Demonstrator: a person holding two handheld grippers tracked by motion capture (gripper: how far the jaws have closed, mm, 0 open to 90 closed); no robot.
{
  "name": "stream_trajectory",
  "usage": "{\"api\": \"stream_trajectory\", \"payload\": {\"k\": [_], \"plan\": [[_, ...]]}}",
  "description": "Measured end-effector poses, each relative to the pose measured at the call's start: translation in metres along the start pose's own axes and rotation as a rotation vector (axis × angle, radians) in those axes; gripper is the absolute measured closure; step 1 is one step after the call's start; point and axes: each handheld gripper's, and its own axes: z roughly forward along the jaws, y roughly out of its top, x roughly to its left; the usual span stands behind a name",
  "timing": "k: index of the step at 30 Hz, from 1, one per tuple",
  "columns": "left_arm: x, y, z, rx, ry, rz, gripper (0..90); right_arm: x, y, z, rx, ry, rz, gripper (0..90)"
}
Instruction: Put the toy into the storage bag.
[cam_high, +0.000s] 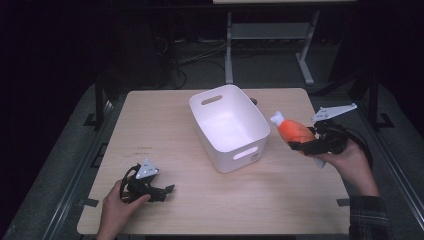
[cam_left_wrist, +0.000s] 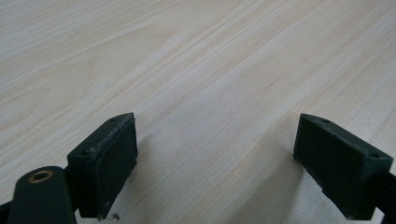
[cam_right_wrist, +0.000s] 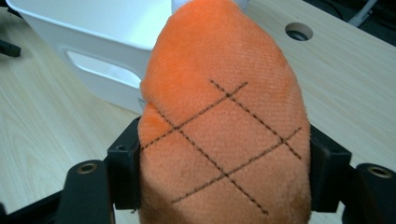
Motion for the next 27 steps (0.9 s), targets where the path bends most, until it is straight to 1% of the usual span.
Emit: {"api": "stream_trajectory", "payload": {"k": [8,19,22,27], "plan": [[0.0,0.0,0.0,-0.002,0.001,-0.002,12.7,0.004,0.02,0.005,0.004,0.0,-0.016,30.0],[0.0,0.0,0.0,0.0,0.001,0.001,12.7,0.008,0.043,0.016,0.008,0.016,-0.041,30.0],[0.0,0.0,0.0,0.0,0.001,0.001,12.7,0.01,0.051,0.019,0.0,0.025,-0.045,30.0],[0.0,0.0,0.0,0.0,0.001,0.001,12.7,0.015,0.063,0.025,0.001,0.031,-0.056,30.0]]}}
